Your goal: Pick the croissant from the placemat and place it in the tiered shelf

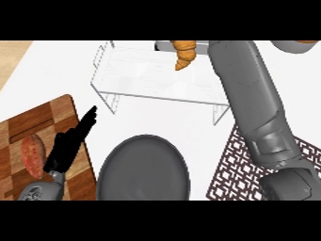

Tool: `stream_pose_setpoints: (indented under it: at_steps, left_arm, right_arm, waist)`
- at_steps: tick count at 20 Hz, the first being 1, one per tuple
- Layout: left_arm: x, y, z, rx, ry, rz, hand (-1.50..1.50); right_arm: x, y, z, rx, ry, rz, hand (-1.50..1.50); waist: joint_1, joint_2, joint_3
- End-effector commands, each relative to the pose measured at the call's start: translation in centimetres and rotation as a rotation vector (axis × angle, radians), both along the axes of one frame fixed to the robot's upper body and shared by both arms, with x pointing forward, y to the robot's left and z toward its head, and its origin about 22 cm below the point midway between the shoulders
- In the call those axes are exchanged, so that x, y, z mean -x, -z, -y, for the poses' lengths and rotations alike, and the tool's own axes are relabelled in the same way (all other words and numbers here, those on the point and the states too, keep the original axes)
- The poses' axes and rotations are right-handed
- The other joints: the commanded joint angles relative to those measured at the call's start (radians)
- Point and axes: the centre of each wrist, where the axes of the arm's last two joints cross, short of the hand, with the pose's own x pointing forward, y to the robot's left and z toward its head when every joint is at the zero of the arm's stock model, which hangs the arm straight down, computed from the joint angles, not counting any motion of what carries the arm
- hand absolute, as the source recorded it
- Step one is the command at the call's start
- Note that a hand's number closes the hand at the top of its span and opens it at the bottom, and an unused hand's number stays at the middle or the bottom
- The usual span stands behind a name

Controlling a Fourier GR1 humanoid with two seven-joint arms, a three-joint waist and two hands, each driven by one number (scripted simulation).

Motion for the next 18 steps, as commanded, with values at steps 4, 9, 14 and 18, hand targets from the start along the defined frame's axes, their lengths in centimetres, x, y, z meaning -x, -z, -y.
stream_pose_setpoints:
  at_steps: [4,9,14,18]
  left_arm:
    - [0.9,1.0,-0.1,-0.002,-0.031,-0.023,0.0]
    - [1.7,0.9,-0.7,-0.006,-0.084,-0.016,0.0]
    - [2.9,2.1,-1.5,-0.02,-0.116,-0.05,0.0]
    - [3.3,1.0,-2.5,0.011,-0.157,-0.048,0.0]
  right_arm:
    - [-0.1,-1.0,0.0,-0.113,0.206,0.252,-1.5]
    - [0.4,-0.8,4.0,-0.08,0.421,0.366,-1.5]
    - [2.2,1.4,8.9,-0.11,0.544,0.273,-1.5]
    - [6.2,2.7,11.8,-0.092,0.517,0.275,-1.5]
  waist:
    - [-0.041,-0.014,-0.001]
    - [-0.093,-0.032,-0.001]
    - [-0.134,-0.045,-0.002]
    - [-0.153,-0.053,-0.001]
